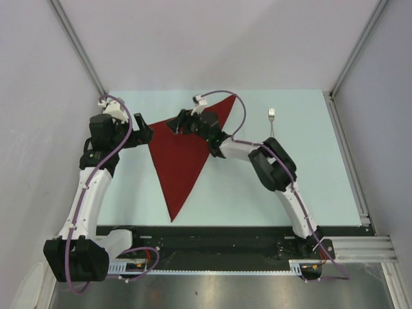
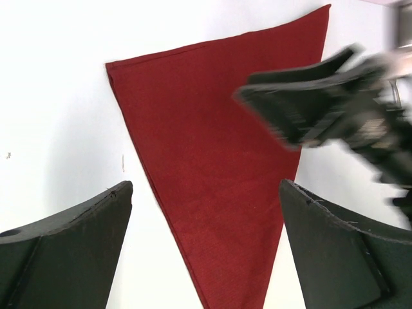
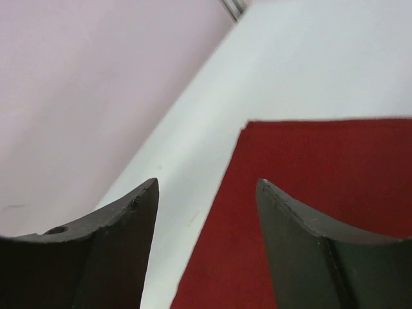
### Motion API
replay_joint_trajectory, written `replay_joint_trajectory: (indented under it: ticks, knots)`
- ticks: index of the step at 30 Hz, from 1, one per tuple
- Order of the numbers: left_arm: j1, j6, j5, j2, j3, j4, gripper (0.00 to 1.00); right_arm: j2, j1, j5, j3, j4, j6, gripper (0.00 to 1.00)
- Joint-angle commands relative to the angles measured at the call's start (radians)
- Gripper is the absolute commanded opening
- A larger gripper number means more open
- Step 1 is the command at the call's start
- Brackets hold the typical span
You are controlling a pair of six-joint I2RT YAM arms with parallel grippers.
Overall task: Fold the napkin, place the utensils inside, and roll it up
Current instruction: Fold the napkin, then grab a utensil with the right arm
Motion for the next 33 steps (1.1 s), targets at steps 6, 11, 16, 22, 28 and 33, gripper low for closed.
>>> replay_joint_trajectory:
  ticks: [6,11,16,22,28,33]
  knots:
    - [0.0,-0.014,0.039,-0.008,0.008,0.022,1.0,-0.432,-0.157,0.068,-0.311,-0.191,-0.147,0.66]
    - [-0.002,-0.034,0.051,-0.012,0.006,0.028,1.0,-0.563,-0.253,0.287,-0.316,-0.645,-0.32,0.65]
    - [-0.002,-0.046,0.076,-0.011,0.005,0.034,0.99,-0.554,-0.41,0.352,-0.268,-0.944,-0.368,0.58]
    - [-0.002,-0.047,0.07,-0.014,0.002,0.037,0.99,-0.408,-0.557,0.338,-0.13,-1.092,-0.371,0.57]
    - [-0.002,-0.046,0.073,-0.001,0.003,0.036,0.99,-0.231,-0.623,0.365,0.002,-1.163,-0.438,0.45]
    - [-0.002,-0.047,0.079,-0.006,0.0,0.037,0.99,-0.19,-0.637,0.329,0.027,-1.13,-0.469,0.43]
